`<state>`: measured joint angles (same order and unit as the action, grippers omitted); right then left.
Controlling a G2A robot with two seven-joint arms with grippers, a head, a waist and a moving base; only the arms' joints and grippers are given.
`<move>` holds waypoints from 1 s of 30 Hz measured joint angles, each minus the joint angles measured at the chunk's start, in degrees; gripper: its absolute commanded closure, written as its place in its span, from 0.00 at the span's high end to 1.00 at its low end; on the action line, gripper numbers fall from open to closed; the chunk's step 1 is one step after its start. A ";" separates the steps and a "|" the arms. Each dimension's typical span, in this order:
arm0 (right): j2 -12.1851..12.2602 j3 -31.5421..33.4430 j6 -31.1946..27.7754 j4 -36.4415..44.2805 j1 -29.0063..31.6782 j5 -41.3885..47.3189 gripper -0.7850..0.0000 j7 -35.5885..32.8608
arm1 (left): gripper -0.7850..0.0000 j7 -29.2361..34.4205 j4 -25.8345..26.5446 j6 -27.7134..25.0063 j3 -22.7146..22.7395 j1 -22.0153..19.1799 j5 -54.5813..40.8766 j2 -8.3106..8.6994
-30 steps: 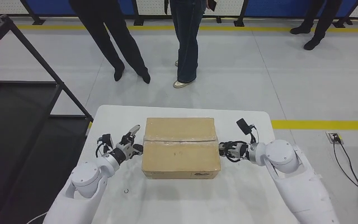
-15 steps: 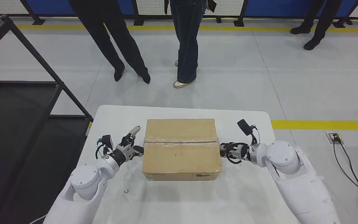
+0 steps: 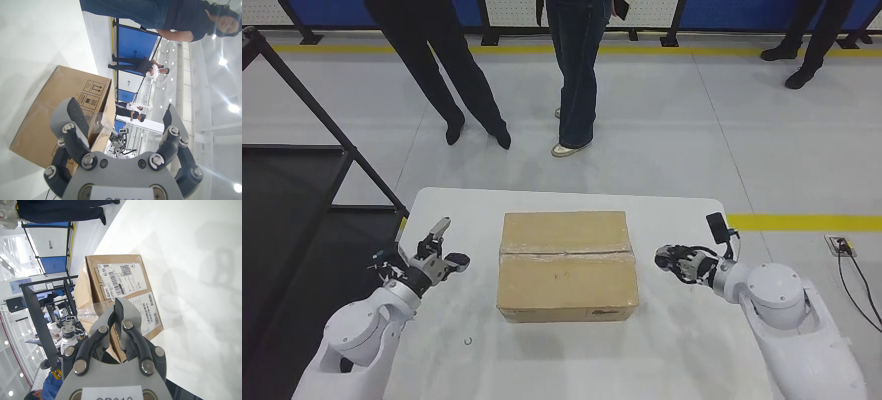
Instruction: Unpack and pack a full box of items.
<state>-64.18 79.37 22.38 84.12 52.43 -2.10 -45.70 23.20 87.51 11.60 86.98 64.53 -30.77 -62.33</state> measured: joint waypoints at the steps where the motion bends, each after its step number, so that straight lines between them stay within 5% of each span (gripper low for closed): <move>1: 0.00 -0.02 -0.03 -0.02 -0.03 -0.02 1.00 -0.02 | 1.00 -0.05 -0.02 0.01 -0.04 -0.04 0.01 0.00; 12: -0.14 -0.45 -1.58 -0.52 0.67 0.75 1.00 1.07 | 1.00 -1.03 0.07 -0.62 -0.19 0.29 0.69 -0.05; 21: -0.25 4.20 -18.16 -5.01 5.23 6.57 1.00 12.04 | 1.00 -19.91 2.86 -15.23 -3.24 6.37 19.24 -0.80; 30: -0.31 5.35 -18.28 -6.52 6.10 8.96 1.00 14.16 | 1.00 -32.85 1.65 -19.26 -5.05 7.83 32.38 -1.69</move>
<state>-64.50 84.72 4.10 77.60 58.54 6.86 -31.54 -9.66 89.16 -7.66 81.93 72.36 1.60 -64.01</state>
